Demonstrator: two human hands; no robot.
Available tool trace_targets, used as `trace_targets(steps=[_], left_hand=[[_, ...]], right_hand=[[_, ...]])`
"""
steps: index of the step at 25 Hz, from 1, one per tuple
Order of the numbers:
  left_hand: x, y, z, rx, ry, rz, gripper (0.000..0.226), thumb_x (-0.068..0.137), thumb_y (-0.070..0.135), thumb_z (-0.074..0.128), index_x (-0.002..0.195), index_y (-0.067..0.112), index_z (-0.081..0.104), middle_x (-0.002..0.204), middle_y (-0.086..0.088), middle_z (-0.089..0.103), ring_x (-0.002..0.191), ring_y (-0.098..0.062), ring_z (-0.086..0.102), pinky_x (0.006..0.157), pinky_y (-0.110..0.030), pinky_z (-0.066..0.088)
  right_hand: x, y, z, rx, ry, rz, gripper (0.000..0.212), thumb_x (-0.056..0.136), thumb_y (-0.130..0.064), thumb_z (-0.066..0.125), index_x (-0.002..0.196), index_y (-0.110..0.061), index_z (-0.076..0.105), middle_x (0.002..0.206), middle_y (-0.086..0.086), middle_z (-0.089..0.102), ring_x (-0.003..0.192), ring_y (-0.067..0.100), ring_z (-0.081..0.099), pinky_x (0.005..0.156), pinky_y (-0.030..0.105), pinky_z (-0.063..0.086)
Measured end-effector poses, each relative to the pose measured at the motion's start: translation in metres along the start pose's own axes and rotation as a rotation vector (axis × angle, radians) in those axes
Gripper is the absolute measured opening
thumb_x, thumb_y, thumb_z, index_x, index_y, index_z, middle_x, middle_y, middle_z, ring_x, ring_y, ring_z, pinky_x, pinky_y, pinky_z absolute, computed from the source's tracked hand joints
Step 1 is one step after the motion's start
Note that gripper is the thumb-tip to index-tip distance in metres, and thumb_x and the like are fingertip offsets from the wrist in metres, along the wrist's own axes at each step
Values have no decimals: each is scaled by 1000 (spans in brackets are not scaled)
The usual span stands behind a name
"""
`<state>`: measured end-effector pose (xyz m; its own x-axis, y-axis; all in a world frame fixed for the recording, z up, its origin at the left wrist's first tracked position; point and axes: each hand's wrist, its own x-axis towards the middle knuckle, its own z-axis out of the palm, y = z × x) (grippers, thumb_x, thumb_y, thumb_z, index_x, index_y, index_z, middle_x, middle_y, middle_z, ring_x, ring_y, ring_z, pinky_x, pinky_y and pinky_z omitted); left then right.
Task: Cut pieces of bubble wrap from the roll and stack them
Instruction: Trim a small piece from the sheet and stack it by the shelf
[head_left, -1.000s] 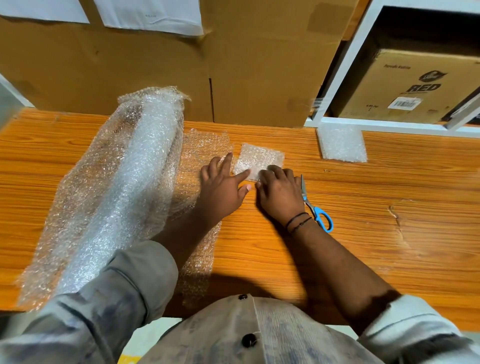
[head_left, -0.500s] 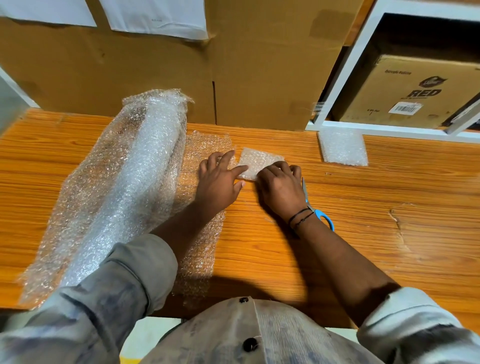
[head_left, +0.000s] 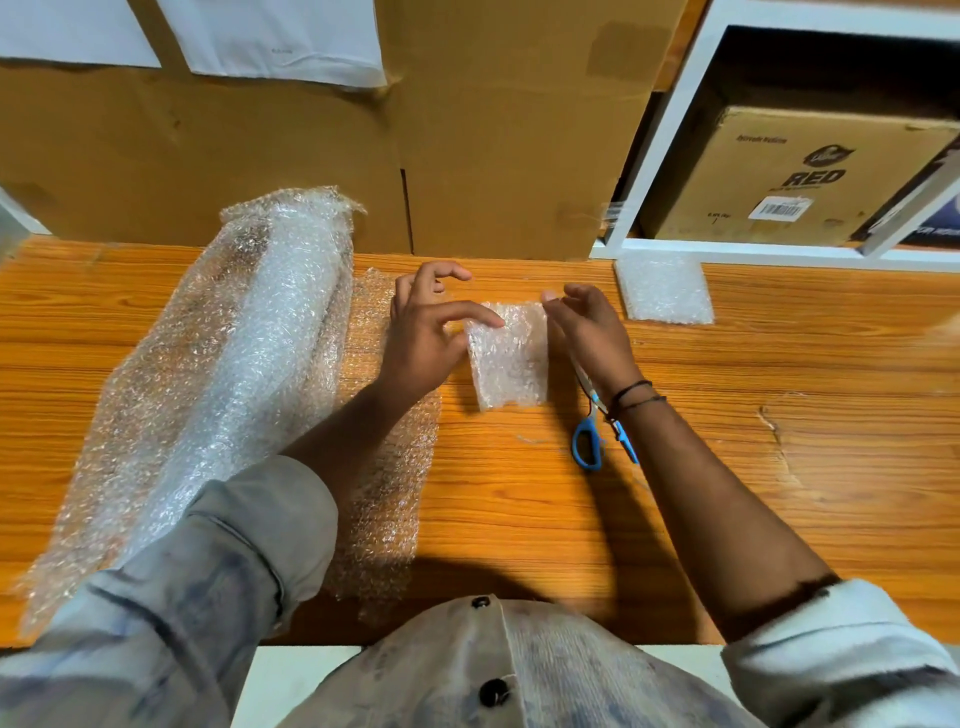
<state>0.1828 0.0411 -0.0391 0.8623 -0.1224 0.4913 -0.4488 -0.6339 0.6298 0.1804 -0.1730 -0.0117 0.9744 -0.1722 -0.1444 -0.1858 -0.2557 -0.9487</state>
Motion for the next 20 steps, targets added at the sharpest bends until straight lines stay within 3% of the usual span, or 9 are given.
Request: trace_targets(steps=[2,5,8,10,12,15,18,20], left_hand=[[4,2,2,-123,16,-90,53,76,-4,74,95,46,78,140,19,45,124,-18,40,101,-33,40],[8,5,3,-211,-23,-142,53,77,-3,79,96,46,78,145,25,41,125,-19,42,100,-34,43],[8,5,1,-312,-73,-165,46,83,-1,78,105,40,79,147,20,43,130,-15,45,101,-31,48],[8,8,2,-424,-122,-234,43,96,-1,64,123,31,73,146,12,51,132,-10,51,101,-26,50],[7,12,6,-539,-131,-350,39,105,6,52,137,25,64,139,2,62,117,-15,64,91,-30,57],[3,20,15,-572,-110,-433,38,105,23,60,142,29,59,117,-3,72,94,-20,74,78,-39,64],[4,28,27,-506,-129,-391,47,97,25,72,141,33,59,99,-2,76,83,-20,76,71,-41,65],[7,35,36,-454,-113,-372,46,95,21,73,138,33,62,97,-1,77,81,-16,76,71,-43,65]], right_hand=[[2,-6,-5,167,-196,205,64,86,-49,77,133,-8,60,126,9,72,118,31,68,99,48,54],[-6,-12,-6,421,-368,228,20,98,-19,70,112,-6,66,106,10,78,97,26,75,81,38,62],[-8,-10,0,496,-223,149,20,94,1,71,110,-7,62,97,11,76,83,19,75,67,28,60],[-5,-7,2,406,-86,79,25,90,2,76,109,-6,62,91,9,73,72,12,72,62,25,57],[2,1,0,250,20,37,38,86,-9,84,118,-7,64,99,7,73,79,12,70,68,29,57],[9,9,-6,89,140,-12,57,83,-22,87,133,-14,61,124,4,67,109,17,61,90,31,53],[13,15,-17,9,178,-53,61,85,-24,85,139,-13,58,123,-3,61,112,14,55,90,27,46],[14,20,-26,-59,209,-116,66,85,-24,85,143,-14,55,123,-4,60,114,13,56,94,30,49]])
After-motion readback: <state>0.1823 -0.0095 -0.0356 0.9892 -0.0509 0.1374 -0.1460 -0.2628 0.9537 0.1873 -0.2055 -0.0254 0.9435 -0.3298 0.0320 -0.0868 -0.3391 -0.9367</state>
